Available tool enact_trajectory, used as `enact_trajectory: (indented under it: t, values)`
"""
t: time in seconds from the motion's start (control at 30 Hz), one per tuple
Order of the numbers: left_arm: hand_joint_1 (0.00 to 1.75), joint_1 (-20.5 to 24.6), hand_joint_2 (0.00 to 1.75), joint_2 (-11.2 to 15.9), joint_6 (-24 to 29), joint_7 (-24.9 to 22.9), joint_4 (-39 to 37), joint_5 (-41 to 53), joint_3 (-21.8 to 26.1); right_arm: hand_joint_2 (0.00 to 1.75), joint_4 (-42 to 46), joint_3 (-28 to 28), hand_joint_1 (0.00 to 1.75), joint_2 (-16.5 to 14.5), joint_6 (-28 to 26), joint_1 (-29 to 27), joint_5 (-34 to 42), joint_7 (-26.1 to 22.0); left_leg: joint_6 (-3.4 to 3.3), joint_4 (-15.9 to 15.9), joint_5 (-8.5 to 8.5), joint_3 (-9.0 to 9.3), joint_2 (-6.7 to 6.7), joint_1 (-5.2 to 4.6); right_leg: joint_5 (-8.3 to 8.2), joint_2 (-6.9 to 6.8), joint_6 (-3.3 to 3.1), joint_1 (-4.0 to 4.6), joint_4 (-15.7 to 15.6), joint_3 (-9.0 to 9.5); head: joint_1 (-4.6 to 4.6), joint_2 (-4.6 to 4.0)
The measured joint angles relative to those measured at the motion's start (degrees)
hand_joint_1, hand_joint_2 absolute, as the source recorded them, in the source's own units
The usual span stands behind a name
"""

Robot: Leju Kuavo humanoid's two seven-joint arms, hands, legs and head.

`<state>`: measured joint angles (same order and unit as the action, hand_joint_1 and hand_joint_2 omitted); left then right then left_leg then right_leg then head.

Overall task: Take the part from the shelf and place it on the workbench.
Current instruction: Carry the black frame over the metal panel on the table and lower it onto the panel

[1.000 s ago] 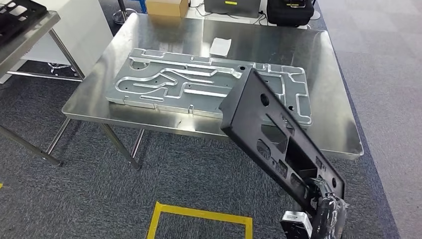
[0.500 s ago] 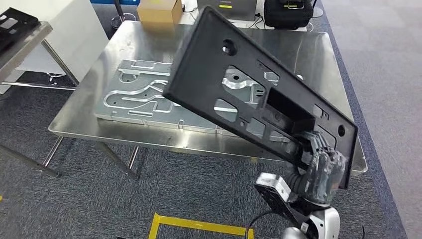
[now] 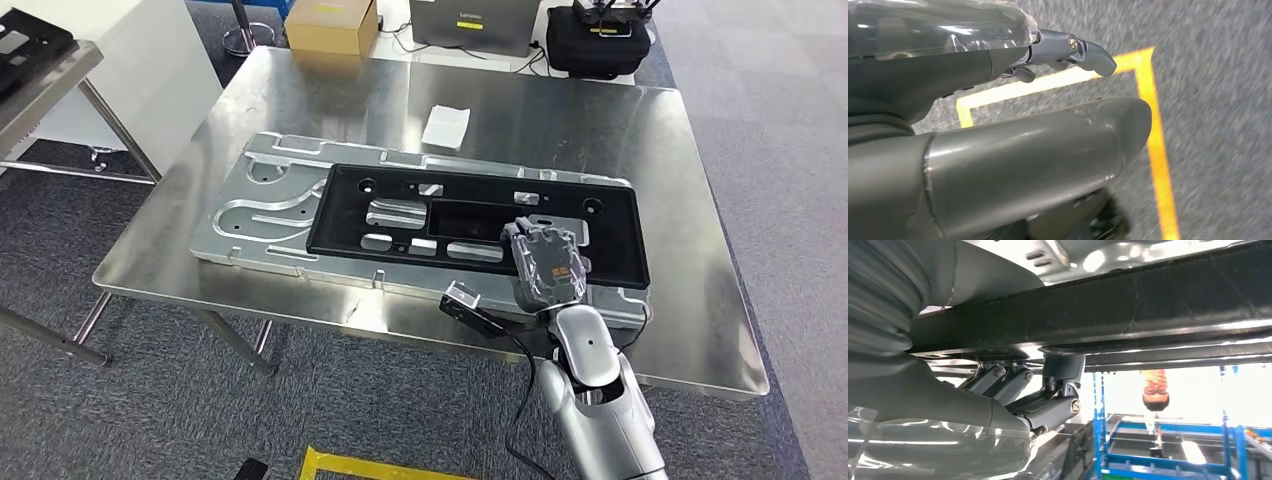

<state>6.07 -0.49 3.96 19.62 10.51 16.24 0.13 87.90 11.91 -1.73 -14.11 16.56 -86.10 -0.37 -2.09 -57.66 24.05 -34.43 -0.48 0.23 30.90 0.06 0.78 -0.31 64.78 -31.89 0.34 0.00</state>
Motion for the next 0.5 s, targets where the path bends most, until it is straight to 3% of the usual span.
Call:
enact_trajectory:
  t: [0.1, 0.17, 0.2, 0.3, 0.33, 0.43, 0.5]
  values:
    - [0.0, 0.2, 0.0, -0.1, 0.0, 0.0, 0.0, 0.0, 0.0, 1.75, -2.5, 0.4, 1.75, 0.8, 0.1, 0.8, 0.0, -0.2, -0.27, 0.1, 1.49, 1.64, -0.33, 0.02, 3.12, -0.01, 0.81, -0.41, 9.0, -7.63, 0.12, 0.0]
    - [0.0, 0.0, 0.0, -0.1, 0.0, -0.1, 0.0, 0.2, 0.0, 1.75, -4.1, 0.6, 1.75, 1.5, 0.5, 1.1, 0.4, -0.4, -0.09, 0.1, 2.79, 3.25, -0.56, 0.04, 3.49, -0.05, 1.12, -0.7, 8.3, -9.67, 0.12, 0.0]
    - [0.0, 0.0, 0.0, -0.2, 0.0, -0.1, 0.0, 0.3, 0.0, 1.75, -4.9, 0.8, 1.75, 1.9, 0.9, 1.5, 0.9, -0.6, 0.08, 0.1, 3.52, 4.22, -0.63, 0.07, 1.66, -0.06, 1.15, -0.82, 5.5, -9.45, 0.12, 0.0]
    - [0.0, 0.0, 0.0, -0.3, -0.1, -0.1, 0.0, 0.7, 0.0, 1.75, -7.4, 1.2, 1.75, 3.0, 1.4, 2.3, 3.0, -1.6, 1.06, -0.1, 5.68, 6.32, -0.8, 0.04, -7.81, -0.16, 0.63, -0.74, -3.9, -7.87, 0.27, 0.0]
    - [0.0, 0.1, 0.0, -0.3, -0.2, -0.1, 0.0, 0.8, 0.1, 1.75, -8.0, 1.3, 1.75, 3.3, 1.4, 2.4, 3.5, -1.9, 1.45, -0.1, 6.11, 6.57, -0.83, 0.0, -9.35, -0.16, 0.23, -0.58, -5.0, -7.82, 0.28, 0.0]
    - [0.0, 0.2, 0.0, -0.2, -0.2, -0.1, 0.0, 1.0, 0.1, 1.75, -9.4, 1.4, 1.75, 3.7, 1.3, 2.5, 4.3, -2.4, 2.38, -1.2, 6.24, 6.29, -0.68, 0.05, -8.85, -0.07, -1.17, -0.45, -5.4, -7.29, 0.19, 0.0]
    - [0.0, 0.2, 0.0, -0.2, -0.2, -0.1, 0.0, 1.1, 0.1, 1.75, -10.0, 1.4, 1.75, 4.0, 1.1, 2.6, 4.7, -2.6, 2.89, -5.9, 6.83, 3.74, -0.3, 0.19, -8.24, -0.06, -1.97, -0.61, -5.8, -6.24, 0.01, 0.0]
